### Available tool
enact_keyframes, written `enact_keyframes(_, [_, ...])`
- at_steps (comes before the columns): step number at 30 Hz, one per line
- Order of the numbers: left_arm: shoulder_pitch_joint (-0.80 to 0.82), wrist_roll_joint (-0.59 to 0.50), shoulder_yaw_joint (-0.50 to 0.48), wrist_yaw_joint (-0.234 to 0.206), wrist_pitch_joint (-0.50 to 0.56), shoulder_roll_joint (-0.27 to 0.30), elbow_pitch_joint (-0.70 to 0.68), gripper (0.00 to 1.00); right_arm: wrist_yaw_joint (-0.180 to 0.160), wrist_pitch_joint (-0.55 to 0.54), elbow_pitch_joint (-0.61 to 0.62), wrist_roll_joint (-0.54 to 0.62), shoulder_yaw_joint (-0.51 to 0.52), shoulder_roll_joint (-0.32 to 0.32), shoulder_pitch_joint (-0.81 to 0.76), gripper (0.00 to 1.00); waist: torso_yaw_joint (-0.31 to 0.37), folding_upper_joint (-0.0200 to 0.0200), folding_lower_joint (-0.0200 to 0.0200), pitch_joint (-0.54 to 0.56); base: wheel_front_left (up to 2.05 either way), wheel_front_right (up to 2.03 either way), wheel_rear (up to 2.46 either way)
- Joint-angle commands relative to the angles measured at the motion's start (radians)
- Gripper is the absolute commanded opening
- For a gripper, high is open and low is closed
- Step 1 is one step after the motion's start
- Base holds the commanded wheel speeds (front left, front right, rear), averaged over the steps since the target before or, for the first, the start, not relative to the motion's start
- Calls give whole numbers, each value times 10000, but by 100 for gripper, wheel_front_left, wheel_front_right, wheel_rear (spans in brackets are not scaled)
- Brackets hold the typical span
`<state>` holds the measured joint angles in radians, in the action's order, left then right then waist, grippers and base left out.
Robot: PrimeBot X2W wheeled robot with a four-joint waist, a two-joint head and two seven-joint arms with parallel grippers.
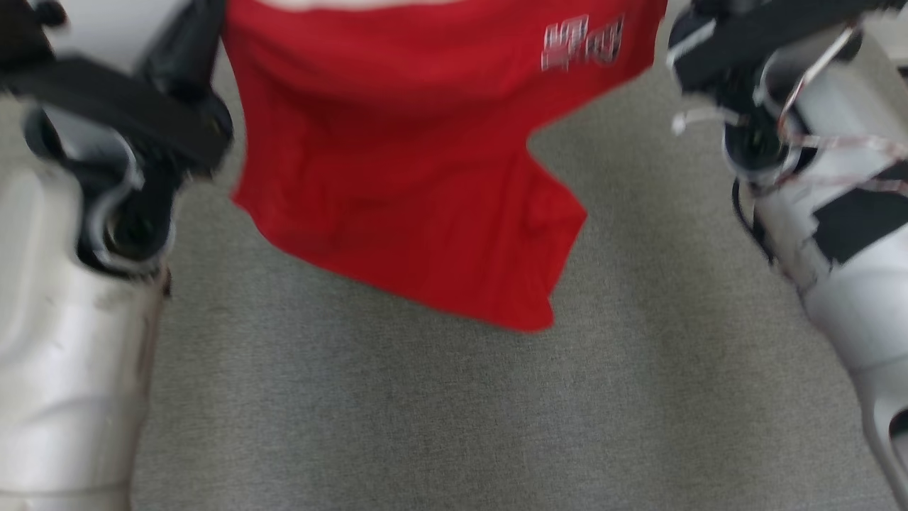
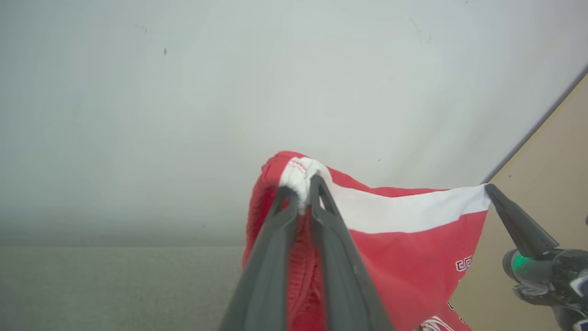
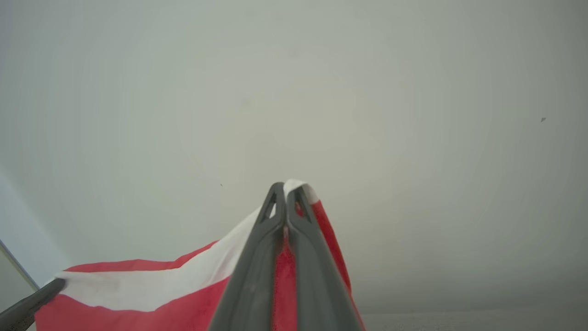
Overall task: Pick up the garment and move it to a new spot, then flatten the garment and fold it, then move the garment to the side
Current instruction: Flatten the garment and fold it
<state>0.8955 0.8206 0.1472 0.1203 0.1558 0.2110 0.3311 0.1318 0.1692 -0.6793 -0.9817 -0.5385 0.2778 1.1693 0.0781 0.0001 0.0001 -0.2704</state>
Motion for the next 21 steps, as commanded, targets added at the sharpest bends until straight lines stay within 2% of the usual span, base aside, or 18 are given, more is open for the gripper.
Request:
enact_keyframes(1, [369,46,-23,-26,23,64,56,0,-27,62,-111,74,32,-94,315,0,471,-1,-1,-1313,0,0,0])
enact_keyframes(7, [2912,-555,-139,-150,-153,511,253,0,-27,605,-823,581,535,-329,2904,0,556,-1,-1,-2770,0,0,0])
enact_keyframes(10, [3959,-727,-338,-204,-798,564,408,0,-27,894,-1096,1127,915,-371,3914,0,557,-1,-1,-3203,0,0,0])
enact_keyframes(13, [4837,-853,-528,-173,-1576,458,581,0,-27,966,-877,1871,2016,-347,4776,0,515,-1,-1,-3513,0,0,0])
enact_keyframes(17, [5540,-898,-634,-73,-2646,378,849,0,-32,968,104,3369,3871,-714,4813,0,471,-1,-1,-3793,0,0,0])
enact_keyframes(21, [5401,-720,-493,36,-3357,194,1240,0,-32,961,694,4642,4590,-1228,4134,0,461,-1,-1,-4008,0,0,0])
